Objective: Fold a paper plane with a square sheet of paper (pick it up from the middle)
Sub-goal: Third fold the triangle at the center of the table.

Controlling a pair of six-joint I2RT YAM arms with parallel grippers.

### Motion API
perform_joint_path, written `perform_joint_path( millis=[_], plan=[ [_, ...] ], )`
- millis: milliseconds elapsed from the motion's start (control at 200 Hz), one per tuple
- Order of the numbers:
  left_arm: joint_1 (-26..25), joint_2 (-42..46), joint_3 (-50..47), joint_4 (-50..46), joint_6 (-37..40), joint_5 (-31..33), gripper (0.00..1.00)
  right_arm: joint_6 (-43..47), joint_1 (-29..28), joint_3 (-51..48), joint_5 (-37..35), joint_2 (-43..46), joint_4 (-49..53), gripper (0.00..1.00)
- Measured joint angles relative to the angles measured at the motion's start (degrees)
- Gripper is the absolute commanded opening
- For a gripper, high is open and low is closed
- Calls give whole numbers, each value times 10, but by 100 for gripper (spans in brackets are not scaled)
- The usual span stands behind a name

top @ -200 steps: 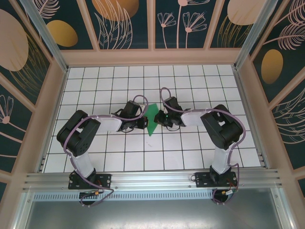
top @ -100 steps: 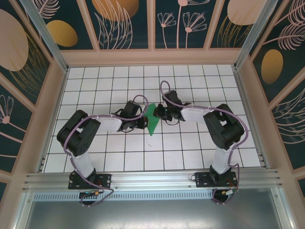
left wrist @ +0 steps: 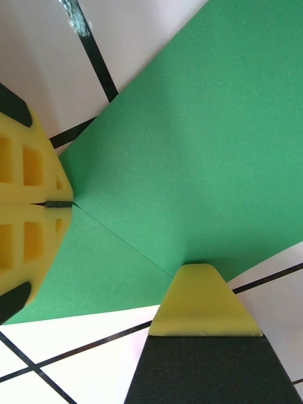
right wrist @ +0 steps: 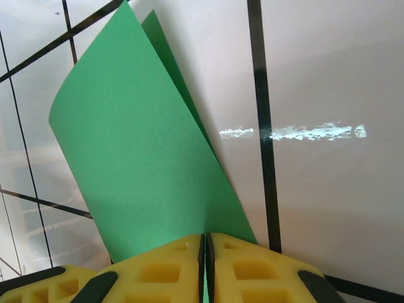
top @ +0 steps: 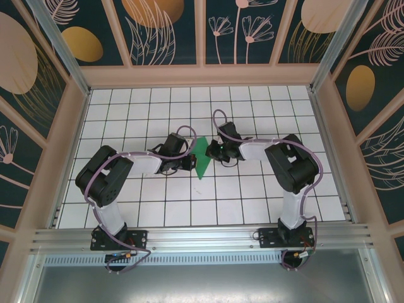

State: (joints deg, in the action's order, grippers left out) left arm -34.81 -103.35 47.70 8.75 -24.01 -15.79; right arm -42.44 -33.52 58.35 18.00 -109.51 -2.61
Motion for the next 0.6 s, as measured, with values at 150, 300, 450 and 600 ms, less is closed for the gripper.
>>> perform_joint_path(
  millis=[150,300,450,600],
  plan=[
    [0,0,0,0,0,0,0,2,1,0,5,2,0,16],
    [0,0,0,0,0,0,0,2,2,0,13,19,3,16],
    [0,0,0,0,0,0,0,-1,2,-8,23,50,-8,16],
    [0,0,0,0,0,0,0,-10,-3,-35,31,57,-28,16]
  ],
)
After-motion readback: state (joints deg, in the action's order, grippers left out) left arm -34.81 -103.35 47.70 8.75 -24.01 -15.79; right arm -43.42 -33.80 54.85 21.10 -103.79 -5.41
